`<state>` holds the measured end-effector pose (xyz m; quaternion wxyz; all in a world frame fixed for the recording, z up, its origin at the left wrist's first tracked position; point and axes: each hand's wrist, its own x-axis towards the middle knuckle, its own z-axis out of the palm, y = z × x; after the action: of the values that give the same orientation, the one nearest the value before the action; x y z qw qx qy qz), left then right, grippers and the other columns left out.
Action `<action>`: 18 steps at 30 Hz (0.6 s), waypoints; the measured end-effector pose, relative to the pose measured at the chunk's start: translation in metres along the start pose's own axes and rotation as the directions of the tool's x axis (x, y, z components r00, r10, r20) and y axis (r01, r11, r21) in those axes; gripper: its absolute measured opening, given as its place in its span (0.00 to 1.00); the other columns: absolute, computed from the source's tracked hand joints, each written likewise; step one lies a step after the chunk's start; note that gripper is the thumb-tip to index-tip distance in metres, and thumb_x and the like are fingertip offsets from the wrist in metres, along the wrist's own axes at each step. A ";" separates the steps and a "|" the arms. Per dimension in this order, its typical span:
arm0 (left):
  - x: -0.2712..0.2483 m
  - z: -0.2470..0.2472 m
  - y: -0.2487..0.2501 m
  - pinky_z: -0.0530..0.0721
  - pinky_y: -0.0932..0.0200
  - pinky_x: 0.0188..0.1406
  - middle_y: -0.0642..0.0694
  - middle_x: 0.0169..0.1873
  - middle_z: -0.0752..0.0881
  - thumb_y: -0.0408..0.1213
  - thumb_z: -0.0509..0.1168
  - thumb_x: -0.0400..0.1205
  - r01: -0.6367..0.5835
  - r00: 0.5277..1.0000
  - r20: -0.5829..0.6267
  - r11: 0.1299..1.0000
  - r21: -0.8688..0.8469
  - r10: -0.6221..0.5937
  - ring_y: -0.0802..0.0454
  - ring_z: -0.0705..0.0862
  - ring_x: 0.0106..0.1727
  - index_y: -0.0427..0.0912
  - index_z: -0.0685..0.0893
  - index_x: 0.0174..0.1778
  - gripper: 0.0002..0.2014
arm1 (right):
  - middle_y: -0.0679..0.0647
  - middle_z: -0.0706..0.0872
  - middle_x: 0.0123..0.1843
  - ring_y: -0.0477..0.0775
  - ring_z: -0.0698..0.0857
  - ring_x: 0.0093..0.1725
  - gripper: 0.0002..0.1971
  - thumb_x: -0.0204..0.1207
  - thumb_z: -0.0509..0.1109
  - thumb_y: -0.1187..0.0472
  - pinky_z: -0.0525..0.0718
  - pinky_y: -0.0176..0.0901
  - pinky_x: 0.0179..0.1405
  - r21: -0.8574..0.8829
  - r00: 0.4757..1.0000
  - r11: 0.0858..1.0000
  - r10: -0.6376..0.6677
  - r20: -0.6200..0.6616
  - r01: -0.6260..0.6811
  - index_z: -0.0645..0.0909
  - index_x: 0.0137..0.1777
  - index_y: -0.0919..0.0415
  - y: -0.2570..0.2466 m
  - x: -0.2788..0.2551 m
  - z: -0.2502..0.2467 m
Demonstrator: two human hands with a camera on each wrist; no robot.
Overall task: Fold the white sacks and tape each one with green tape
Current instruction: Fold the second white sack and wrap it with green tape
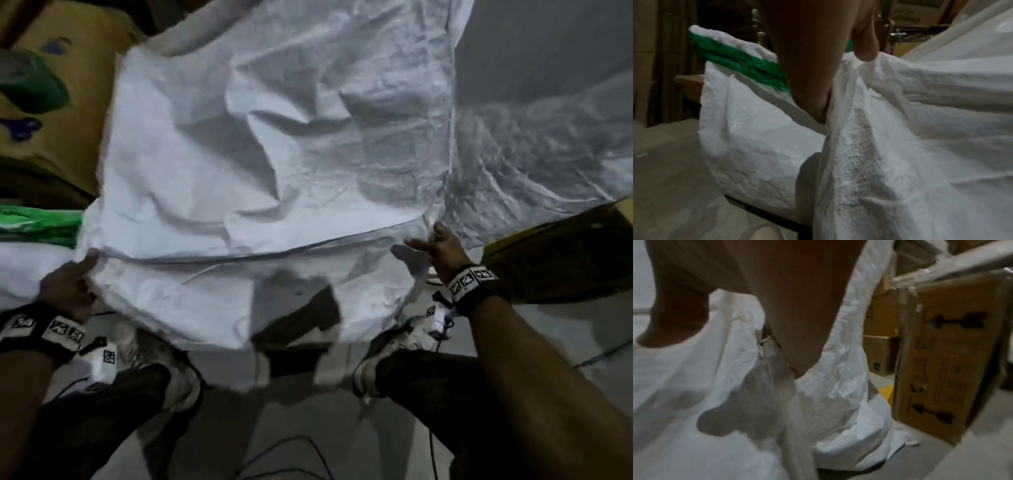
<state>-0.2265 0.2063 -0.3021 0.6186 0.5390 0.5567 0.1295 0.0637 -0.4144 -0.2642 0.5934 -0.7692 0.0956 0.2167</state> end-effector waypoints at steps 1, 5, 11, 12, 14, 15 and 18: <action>-0.008 0.001 0.000 0.83 0.67 0.26 0.60 0.29 0.89 0.57 0.72 0.80 0.006 0.996 0.088 1.000 -0.007 -0.005 0.63 0.88 0.30 0.55 0.85 0.49 0.11 | 0.58 0.83 0.47 0.57 0.83 0.46 0.35 0.55 0.91 0.51 0.84 0.53 0.50 -0.114 1.000 0.993 -0.018 0.020 0.020 0.77 0.56 0.63 -0.003 0.001 -0.001; -0.073 0.029 0.006 0.89 0.61 0.33 0.50 0.33 0.91 0.45 0.67 0.86 0.042 0.966 0.252 0.997 0.070 -0.058 0.55 0.89 0.31 0.38 0.87 0.50 0.13 | 0.54 0.85 0.68 0.53 0.84 0.65 0.40 0.55 0.92 0.60 0.83 0.48 0.65 -0.461 0.978 0.887 0.114 0.175 -0.021 0.81 0.69 0.59 0.008 -0.018 -0.005; -0.051 0.019 -0.069 0.79 0.43 0.72 0.46 0.59 0.91 0.64 0.82 0.63 -0.013 0.984 0.179 0.975 0.224 -0.028 0.44 0.87 0.62 0.37 0.83 0.70 0.45 | 0.48 0.90 0.60 0.53 0.87 0.63 0.51 0.40 0.96 0.47 0.87 0.53 0.63 -0.514 0.971 0.842 0.232 0.065 -0.166 0.83 0.68 0.54 0.091 -0.021 0.004; -0.052 0.024 -0.072 0.75 0.42 0.76 0.43 0.64 0.88 0.68 0.80 0.62 -0.005 0.991 0.131 0.966 0.259 -0.030 0.42 0.85 0.65 0.38 0.84 0.70 0.48 | 0.49 0.89 0.60 0.53 0.87 0.62 0.51 0.39 0.96 0.46 0.87 0.53 0.62 -0.507 0.971 0.840 0.239 0.029 -0.192 0.83 0.67 0.56 0.105 -0.017 0.010; -0.051 0.039 -0.075 0.67 0.45 0.81 0.39 0.74 0.79 0.64 0.70 0.79 0.026 0.994 0.087 0.923 0.383 -0.064 0.36 0.77 0.74 0.37 0.76 0.79 0.40 | 0.54 0.91 0.55 0.53 0.90 0.54 0.50 0.35 0.94 0.40 0.90 0.53 0.55 -0.454 0.972 0.862 0.227 -0.052 -0.226 0.85 0.60 0.59 0.110 -0.008 0.027; -0.050 0.050 -0.065 0.65 0.45 0.81 0.35 0.77 0.75 0.59 0.64 0.86 0.028 0.998 0.044 0.885 0.464 -0.055 0.33 0.73 0.77 0.35 0.69 0.83 0.37 | 0.58 0.91 0.52 0.54 0.91 0.49 0.49 0.36 0.92 0.38 0.91 0.51 0.50 -0.422 0.971 0.874 0.221 -0.095 -0.241 0.85 0.57 0.62 0.103 -0.007 0.037; -0.012 0.067 -0.052 0.76 0.36 0.75 0.30 0.73 0.79 0.83 0.62 0.67 0.102 0.989 -0.139 0.883 0.459 -0.043 0.31 0.80 0.71 0.34 0.70 0.80 0.60 | 0.64 0.88 0.53 0.58 0.87 0.53 0.36 0.66 0.84 0.40 0.81 0.50 0.44 -0.373 0.976 0.909 0.124 -0.180 -0.185 0.82 0.59 0.71 0.087 0.012 0.051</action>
<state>-0.1985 0.1420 -0.3513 0.4401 0.6411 0.6288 0.0026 0.0280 -0.3883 -0.3563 0.4013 -0.8757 0.1565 0.2183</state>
